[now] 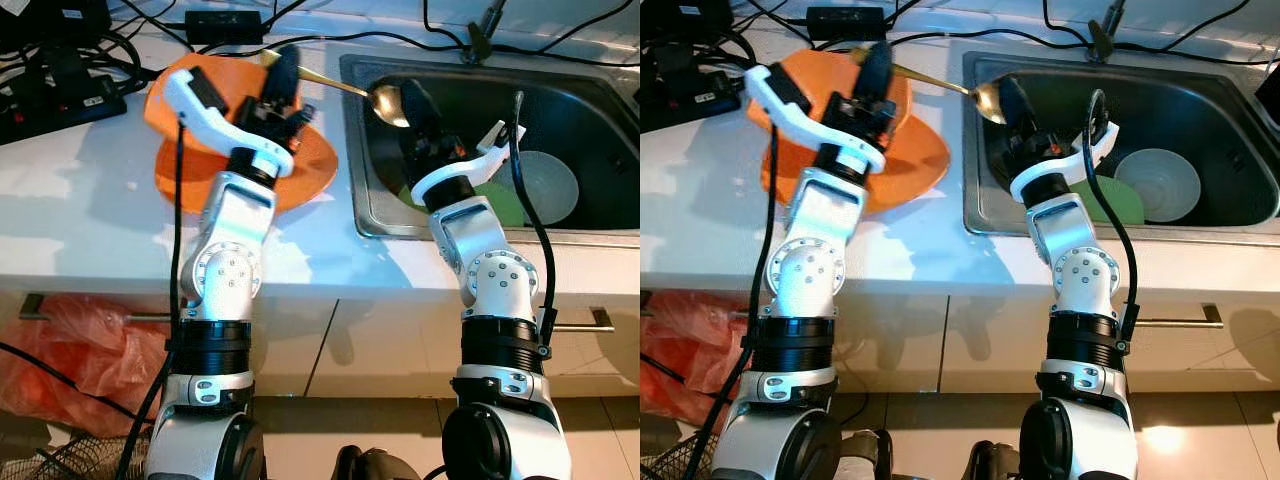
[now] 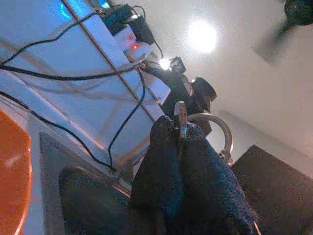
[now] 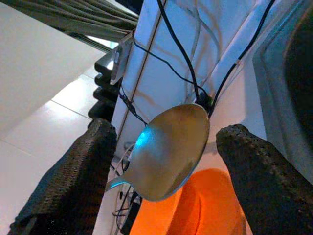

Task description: Kitchen organization

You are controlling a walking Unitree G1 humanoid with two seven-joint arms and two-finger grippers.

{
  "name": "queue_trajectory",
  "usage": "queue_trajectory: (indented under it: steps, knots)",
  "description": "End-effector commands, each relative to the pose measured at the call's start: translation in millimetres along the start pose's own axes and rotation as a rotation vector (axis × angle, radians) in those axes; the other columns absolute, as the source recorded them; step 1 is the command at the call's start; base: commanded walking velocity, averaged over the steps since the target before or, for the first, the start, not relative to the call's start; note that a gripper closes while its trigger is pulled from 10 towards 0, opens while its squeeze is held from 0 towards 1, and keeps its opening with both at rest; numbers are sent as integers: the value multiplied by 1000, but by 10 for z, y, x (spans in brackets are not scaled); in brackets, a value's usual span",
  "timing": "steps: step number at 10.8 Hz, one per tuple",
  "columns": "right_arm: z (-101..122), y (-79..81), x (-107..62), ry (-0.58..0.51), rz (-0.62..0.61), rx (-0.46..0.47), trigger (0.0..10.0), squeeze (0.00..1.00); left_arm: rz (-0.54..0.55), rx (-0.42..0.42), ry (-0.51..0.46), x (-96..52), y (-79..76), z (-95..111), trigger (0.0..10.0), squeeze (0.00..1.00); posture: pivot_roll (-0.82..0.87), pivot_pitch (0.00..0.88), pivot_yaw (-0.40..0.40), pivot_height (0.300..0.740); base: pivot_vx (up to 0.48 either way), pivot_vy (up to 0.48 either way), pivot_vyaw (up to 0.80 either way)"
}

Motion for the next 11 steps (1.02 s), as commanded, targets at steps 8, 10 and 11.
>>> queue_trajectory:
  steps: [8, 10, 11]
  knots:
    - [31, 27, -17, -20, 16, 12, 0, 0, 10, -21, 112, -62, -18, -321, 10000, 0, 71, 155, -71, 723, 0, 0, 0]
    - [33, 34, -20, -22, 20, 15, 0, 0, 16, -17, 120, -67, -11, -338, 10000, 0, 72, 155, -72, 723, 0, 0, 0]
    - [35, 33, -19, -23, 20, 17, 0, 0, 22, -14, 128, -69, 0, -350, 10000, 0, 73, 156, -72, 723, 0, 0, 0]
Point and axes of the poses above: a point about 5 cm out from each wrist's last joint towards the gripper, its own x axis pointing out of the wrist towards the gripper, its own z axis along the axis of the wrist's last joint, y = z × x, the point moved 3 cm from there along x, pointing out of the wrist towards the gripper, and after that the axes turned 2 degrees about -x, right-handed, at the moved point
